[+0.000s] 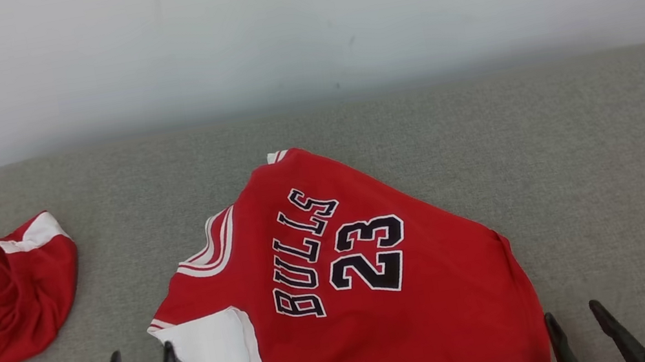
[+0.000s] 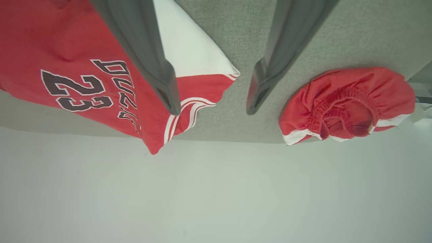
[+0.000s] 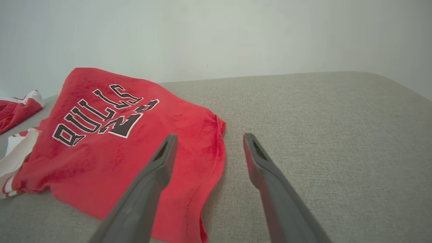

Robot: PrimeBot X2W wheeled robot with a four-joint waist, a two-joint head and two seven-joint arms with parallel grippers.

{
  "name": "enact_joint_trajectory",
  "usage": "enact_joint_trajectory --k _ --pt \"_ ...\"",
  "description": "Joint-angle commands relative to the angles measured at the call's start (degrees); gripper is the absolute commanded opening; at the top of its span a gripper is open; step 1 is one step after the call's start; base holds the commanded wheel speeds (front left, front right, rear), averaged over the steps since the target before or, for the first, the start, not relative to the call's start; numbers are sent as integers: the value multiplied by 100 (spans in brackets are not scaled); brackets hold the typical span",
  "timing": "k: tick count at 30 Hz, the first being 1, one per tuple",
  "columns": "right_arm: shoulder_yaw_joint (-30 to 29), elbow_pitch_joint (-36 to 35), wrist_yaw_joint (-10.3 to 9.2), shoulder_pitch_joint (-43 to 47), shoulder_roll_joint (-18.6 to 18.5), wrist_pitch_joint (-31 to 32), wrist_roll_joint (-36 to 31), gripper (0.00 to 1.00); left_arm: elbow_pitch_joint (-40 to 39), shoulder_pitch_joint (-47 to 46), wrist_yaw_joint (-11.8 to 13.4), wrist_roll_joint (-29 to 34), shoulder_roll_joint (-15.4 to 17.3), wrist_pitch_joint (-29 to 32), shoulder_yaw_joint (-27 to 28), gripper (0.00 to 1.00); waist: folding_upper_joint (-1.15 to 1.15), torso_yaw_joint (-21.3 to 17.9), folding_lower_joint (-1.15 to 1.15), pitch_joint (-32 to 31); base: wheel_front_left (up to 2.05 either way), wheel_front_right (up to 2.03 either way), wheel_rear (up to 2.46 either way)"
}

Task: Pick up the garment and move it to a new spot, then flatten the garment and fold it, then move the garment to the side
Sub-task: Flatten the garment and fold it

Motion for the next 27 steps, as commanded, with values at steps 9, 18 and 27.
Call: enact_joint_trajectory --k 9,18,27 --pt "423 465 -16 -53 26 -15 129 100 1020 -831 -2 -303 372 -17 -917 100 0 -289 0 315 0 0 0" --pt "779 1007 -16 -246 129 -38 181 100 1814 -1288 -3 -533 441 -17 -1236 100 0 -437 0 415 0 0 0" --pt "992 1496 -15 -645 87 -49 224 100 2687 -1841 -3 -536 382 -17 -1467 100 0 -435 0 471 0 0 0"
